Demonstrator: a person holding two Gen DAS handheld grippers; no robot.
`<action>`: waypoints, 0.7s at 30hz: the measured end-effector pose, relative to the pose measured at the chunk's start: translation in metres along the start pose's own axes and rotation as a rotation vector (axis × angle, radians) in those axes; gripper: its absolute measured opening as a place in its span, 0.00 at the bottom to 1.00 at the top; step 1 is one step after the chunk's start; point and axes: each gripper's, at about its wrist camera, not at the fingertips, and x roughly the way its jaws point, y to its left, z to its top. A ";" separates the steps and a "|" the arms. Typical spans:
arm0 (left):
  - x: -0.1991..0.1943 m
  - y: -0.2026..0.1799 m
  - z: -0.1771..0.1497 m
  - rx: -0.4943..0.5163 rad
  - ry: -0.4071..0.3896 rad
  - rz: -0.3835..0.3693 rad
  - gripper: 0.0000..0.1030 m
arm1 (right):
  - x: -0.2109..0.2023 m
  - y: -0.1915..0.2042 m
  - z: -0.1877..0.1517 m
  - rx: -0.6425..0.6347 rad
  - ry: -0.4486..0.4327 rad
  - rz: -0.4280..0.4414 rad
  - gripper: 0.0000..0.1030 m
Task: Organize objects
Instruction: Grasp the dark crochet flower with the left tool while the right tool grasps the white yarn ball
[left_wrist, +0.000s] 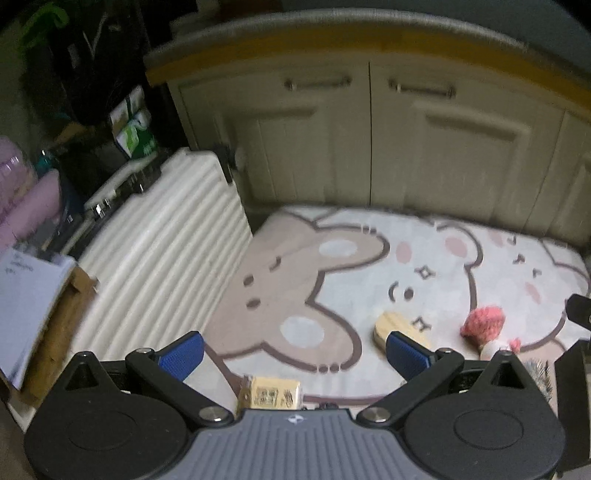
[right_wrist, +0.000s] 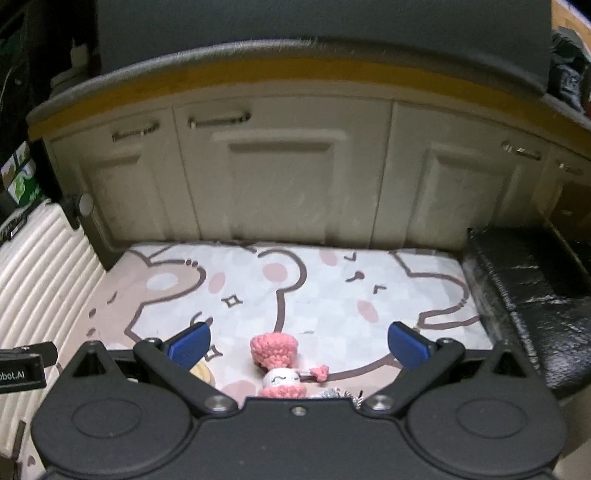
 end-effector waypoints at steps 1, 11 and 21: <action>0.006 0.000 -0.004 0.000 0.017 -0.002 1.00 | 0.006 -0.001 -0.004 -0.001 0.009 0.005 1.00; 0.043 -0.006 -0.031 0.031 0.139 -0.054 1.00 | 0.048 -0.001 -0.033 -0.011 0.120 0.084 1.00; 0.066 0.002 -0.043 -0.032 0.236 -0.079 1.00 | 0.081 -0.001 -0.061 0.036 0.320 0.138 0.89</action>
